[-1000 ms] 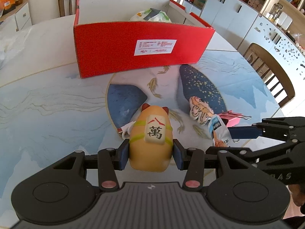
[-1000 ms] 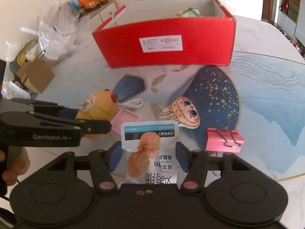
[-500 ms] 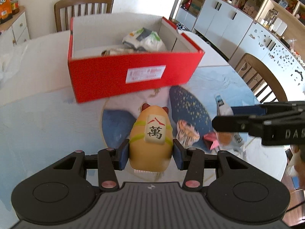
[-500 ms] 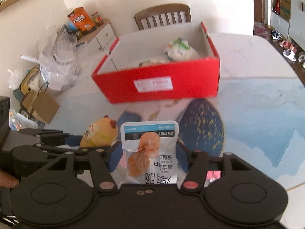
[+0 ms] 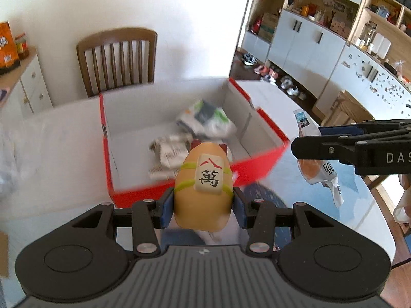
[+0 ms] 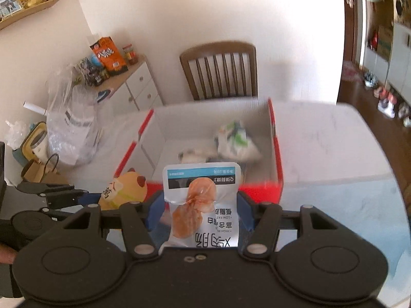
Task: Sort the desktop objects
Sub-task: 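Lift both held items and carry them over the red box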
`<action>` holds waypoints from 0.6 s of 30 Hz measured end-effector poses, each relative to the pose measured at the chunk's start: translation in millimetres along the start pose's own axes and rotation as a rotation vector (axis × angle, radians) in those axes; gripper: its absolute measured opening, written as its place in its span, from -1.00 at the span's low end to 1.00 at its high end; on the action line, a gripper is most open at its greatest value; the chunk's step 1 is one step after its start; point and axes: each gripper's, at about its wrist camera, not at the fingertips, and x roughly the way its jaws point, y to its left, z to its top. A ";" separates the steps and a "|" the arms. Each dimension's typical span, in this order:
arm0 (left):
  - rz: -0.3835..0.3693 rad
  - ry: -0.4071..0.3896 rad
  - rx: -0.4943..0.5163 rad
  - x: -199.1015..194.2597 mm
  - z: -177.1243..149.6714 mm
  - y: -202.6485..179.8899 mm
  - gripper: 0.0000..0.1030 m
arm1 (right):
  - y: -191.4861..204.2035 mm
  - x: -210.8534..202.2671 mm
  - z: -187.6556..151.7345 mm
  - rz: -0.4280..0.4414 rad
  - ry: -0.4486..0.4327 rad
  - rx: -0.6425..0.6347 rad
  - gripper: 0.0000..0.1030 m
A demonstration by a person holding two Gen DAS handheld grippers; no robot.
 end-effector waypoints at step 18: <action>0.074 0.089 0.005 73.3 77.4 43.1 -0.11 | -1.7 69.3 62.5 -0.019 -0.034 -0.025 0.15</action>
